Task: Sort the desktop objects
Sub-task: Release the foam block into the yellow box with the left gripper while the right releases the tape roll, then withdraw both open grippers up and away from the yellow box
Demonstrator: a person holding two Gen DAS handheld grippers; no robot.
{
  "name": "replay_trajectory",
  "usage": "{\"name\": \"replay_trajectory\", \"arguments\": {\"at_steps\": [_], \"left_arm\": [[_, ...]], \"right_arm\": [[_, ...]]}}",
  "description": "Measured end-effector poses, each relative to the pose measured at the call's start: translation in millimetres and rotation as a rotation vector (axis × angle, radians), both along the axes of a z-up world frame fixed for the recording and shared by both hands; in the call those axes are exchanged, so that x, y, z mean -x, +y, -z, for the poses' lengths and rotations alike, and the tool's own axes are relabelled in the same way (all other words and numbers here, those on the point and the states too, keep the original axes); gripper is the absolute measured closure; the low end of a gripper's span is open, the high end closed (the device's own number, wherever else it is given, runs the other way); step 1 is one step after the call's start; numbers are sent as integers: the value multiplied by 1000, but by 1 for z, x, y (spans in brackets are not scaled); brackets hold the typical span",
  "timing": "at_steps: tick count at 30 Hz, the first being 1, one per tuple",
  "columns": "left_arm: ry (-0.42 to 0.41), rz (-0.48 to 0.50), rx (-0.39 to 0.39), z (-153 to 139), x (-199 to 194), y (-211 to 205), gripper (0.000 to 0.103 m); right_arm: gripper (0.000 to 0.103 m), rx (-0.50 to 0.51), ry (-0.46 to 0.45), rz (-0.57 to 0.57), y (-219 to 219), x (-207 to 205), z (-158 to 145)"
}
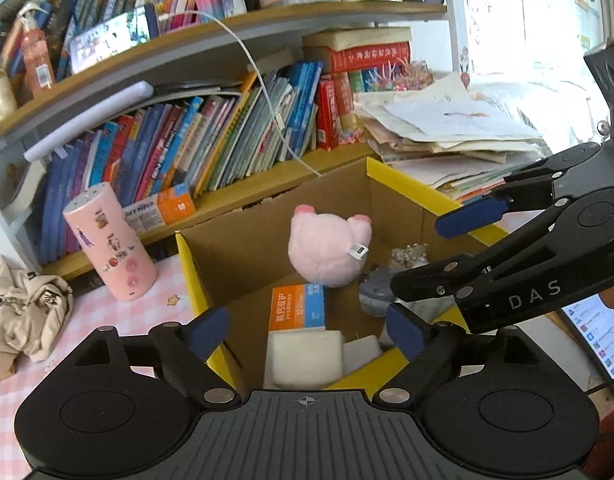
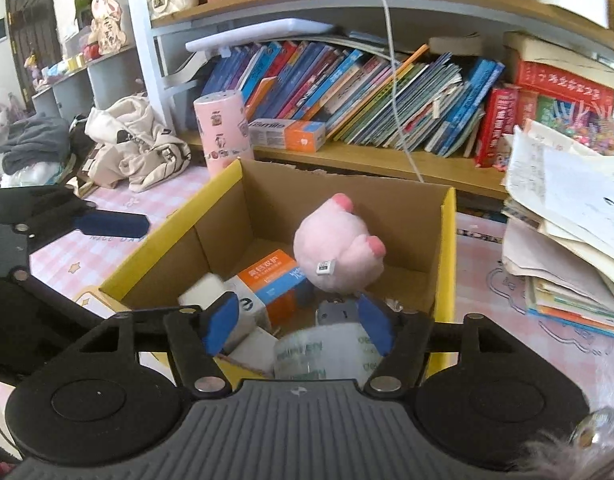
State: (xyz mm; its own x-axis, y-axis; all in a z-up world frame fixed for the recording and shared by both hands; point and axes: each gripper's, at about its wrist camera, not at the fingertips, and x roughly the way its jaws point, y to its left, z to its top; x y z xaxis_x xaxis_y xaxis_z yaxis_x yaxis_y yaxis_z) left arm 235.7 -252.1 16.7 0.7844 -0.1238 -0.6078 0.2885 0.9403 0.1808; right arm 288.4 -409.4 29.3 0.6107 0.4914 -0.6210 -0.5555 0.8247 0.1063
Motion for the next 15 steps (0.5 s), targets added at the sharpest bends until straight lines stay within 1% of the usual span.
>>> {"name": "replay_trajectory", "arguments": {"at_steps": [3,6,11,15], "left_arm": [[-21,-10,-4,-4,11,-1,11],[-40,-32,-6,-8,21,-1,10],[-71,-106,7,-10,36,6,6],[-79,-165,39,-10,47,14,6]], "right_arm": [[34,-2,-12,16,-4,9,-3],[28,-5,-29,27,-7,18,-6],[22,-19,-44,49,-10,31,-8],[18,-24,-48,66,-11,41,-7]]}}
